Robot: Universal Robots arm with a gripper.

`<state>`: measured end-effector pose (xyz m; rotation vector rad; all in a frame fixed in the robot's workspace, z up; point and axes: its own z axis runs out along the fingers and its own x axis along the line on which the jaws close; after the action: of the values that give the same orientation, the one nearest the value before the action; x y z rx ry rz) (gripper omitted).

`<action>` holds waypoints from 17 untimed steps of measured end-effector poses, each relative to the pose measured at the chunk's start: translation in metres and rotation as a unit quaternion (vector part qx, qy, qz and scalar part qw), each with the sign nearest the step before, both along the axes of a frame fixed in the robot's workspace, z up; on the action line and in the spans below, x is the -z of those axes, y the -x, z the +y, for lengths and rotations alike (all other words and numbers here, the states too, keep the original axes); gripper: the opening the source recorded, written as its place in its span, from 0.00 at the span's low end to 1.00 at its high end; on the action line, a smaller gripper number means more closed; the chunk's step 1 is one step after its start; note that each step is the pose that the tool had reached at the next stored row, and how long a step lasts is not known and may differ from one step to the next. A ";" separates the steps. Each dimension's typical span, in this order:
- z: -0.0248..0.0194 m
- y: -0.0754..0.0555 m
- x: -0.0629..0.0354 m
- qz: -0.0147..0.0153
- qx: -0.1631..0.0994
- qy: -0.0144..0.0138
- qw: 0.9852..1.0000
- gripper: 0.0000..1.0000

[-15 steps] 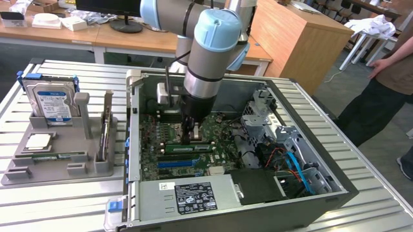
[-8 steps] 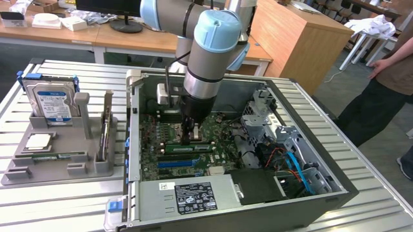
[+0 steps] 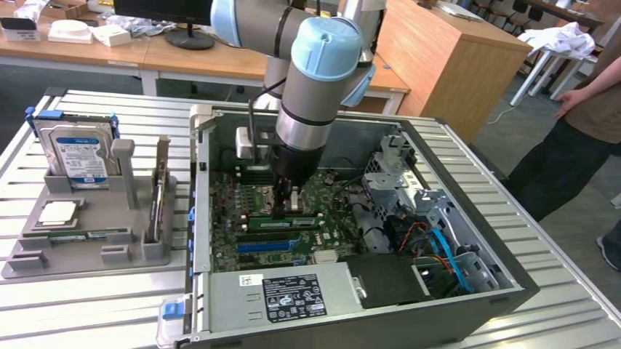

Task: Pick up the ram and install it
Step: 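Press down the ram until it locks into place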

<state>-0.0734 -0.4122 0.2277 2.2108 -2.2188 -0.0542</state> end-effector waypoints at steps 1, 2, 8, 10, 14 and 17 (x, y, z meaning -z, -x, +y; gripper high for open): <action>0.0000 0.000 0.0000 0.000 0.000 0.000 1.000 0.10; 0.0000 0.000 0.0001 0.000 0.000 0.000 1.000 0.10; 0.0000 0.000 0.0021 0.000 0.000 0.000 1.000 0.10; 0.0000 0.000 0.0024 0.000 0.000 0.000 1.000 0.10; 0.0000 0.000 0.0026 0.000 0.000 0.000 1.000 0.10; 0.0000 0.000 0.0036 0.000 0.000 0.000 1.000 0.10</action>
<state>-0.0734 -0.4122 0.2241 2.2108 -2.2190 -0.0545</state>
